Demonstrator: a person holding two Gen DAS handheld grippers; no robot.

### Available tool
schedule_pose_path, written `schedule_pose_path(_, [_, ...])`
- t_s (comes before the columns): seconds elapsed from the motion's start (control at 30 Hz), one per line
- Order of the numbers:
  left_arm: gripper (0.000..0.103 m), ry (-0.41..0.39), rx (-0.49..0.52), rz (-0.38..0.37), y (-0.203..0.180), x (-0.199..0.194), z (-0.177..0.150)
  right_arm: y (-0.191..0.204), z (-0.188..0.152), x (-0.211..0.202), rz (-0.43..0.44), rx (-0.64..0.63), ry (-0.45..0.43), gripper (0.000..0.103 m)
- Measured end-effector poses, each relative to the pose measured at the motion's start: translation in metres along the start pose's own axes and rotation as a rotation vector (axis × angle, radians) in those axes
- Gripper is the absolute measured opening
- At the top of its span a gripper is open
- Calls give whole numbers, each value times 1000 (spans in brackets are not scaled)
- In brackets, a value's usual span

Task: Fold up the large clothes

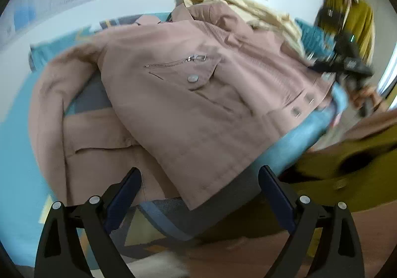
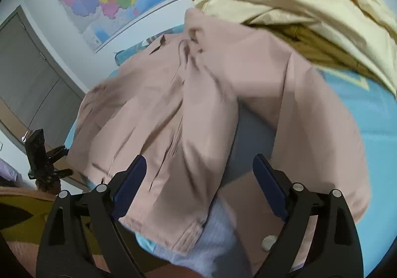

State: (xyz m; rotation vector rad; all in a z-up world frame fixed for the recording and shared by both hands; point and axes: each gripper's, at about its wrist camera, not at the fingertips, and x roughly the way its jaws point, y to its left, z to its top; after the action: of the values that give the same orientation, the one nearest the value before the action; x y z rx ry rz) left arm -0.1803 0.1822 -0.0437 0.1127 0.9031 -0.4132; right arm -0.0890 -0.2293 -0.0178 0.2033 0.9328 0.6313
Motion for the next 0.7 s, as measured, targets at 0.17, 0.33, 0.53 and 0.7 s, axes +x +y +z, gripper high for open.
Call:
schedule_pose_path(0.17, [71, -37, -18, 147, 6, 16, 1, 3, -16, 4, 36, 11, 5, 87])
schedule_pose_path(0.33, [8, -83, -253, 153, 51, 7, 12, 9, -31, 1, 82, 3, 23, 88])
schedule_pose_path(0.53, [7, -115, -271, 321, 53, -38, 33, 34, -41, 14, -13, -117, 35, 80])
schedule_pose_path(0.7, [14, -31, -102, 406, 25, -24, 32, 38, -35, 26, -94, -142, 42, 32])
